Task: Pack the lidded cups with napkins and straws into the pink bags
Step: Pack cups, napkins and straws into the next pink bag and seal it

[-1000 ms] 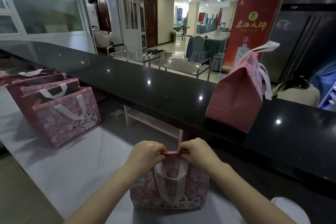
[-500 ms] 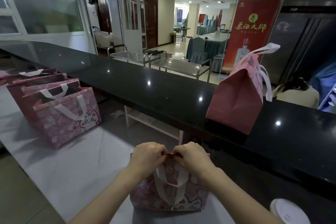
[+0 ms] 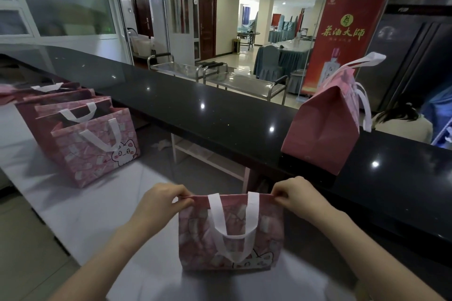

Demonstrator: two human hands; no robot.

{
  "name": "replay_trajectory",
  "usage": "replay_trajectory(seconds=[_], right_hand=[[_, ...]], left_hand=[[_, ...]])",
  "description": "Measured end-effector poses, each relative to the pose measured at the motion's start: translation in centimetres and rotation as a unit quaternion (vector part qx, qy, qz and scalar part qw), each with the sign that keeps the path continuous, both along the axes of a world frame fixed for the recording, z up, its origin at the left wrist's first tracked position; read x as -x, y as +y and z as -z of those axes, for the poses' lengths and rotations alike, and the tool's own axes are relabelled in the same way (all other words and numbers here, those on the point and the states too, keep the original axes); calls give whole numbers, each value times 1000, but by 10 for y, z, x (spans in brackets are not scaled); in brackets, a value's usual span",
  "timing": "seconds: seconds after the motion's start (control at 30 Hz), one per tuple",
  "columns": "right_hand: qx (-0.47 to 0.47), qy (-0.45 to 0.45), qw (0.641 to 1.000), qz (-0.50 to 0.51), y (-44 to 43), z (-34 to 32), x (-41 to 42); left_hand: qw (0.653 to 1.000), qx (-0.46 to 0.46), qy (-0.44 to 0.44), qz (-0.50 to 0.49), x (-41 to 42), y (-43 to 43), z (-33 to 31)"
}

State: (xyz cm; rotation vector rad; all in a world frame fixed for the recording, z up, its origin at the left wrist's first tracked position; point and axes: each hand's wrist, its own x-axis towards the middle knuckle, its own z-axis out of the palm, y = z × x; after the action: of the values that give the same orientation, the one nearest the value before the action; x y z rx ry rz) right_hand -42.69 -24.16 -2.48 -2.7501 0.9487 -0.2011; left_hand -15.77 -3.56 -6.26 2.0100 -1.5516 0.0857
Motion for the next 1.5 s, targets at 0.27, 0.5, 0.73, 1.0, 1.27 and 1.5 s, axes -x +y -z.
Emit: replay_trajectory(seconds=[0.27, 0.5, 0.73, 1.0, 1.27, 1.5], right_hand=[[4, -123, 990, 72, 23, 23, -46], [-170, -246, 947, 116, 95, 65, -32], [-226, -272, 932, 82, 165, 104, 0], [-259, -250, 931, 62, 202, 146, 11], [-221, -237, 939, 114, 203, 152, -19], [-168, -307, 922, 164, 247, 143, -55]], left_hand=[[993, 70, -54, -84, 33, 43, 5], [988, 104, 57, -102, 95, 55, 22], [961, 137, 232, -67, 132, 49, 35], [957, 7, 285, -60, 106, 88, 93], [930, -57, 364, -17, 80, 83, 100], [941, -6, 331, 70, 46, 105, 81]])
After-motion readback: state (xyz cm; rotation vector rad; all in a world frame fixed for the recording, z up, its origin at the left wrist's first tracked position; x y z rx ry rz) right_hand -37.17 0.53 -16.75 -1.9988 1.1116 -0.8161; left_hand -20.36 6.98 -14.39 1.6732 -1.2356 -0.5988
